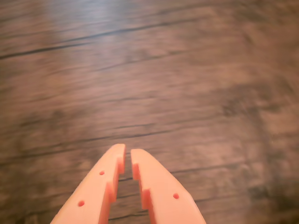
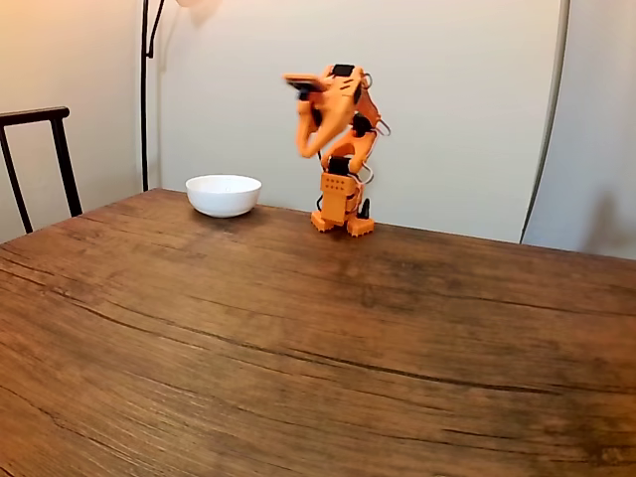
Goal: Grasp the cube and drop it in the bowl
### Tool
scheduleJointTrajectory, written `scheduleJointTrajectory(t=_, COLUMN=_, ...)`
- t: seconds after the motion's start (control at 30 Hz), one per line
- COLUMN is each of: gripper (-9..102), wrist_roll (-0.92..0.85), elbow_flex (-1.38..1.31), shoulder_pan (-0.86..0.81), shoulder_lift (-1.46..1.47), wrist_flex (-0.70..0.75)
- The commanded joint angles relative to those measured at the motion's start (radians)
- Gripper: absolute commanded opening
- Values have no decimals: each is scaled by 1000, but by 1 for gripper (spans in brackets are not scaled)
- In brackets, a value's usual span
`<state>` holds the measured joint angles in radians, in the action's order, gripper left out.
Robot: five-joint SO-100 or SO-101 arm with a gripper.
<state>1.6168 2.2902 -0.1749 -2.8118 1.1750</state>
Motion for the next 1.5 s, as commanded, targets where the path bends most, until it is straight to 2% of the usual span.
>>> scheduleJointTrajectory(t=0.0, gripper=0, wrist_roll=55, elbow_flex=-9, shoulder_pan=74, shoulder_lift=-41, wrist_flex=2)
scheduleJointTrajectory(t=0.43, gripper=0, wrist_roll=236, elbow_flex=275, shoulder_pan=-38, shoulder_lift=-520, wrist_flex=2)
scheduleJointTrajectory(t=1.17, gripper=0, wrist_roll=221, elbow_flex=767, shoulder_pan=-28, shoulder_lift=-512, wrist_flex=6)
scheduleJointTrajectory(t=1.47, gripper=0, wrist_roll=222, elbow_flex=821, shoulder_pan=-34, shoulder_lift=-509, wrist_flex=8)
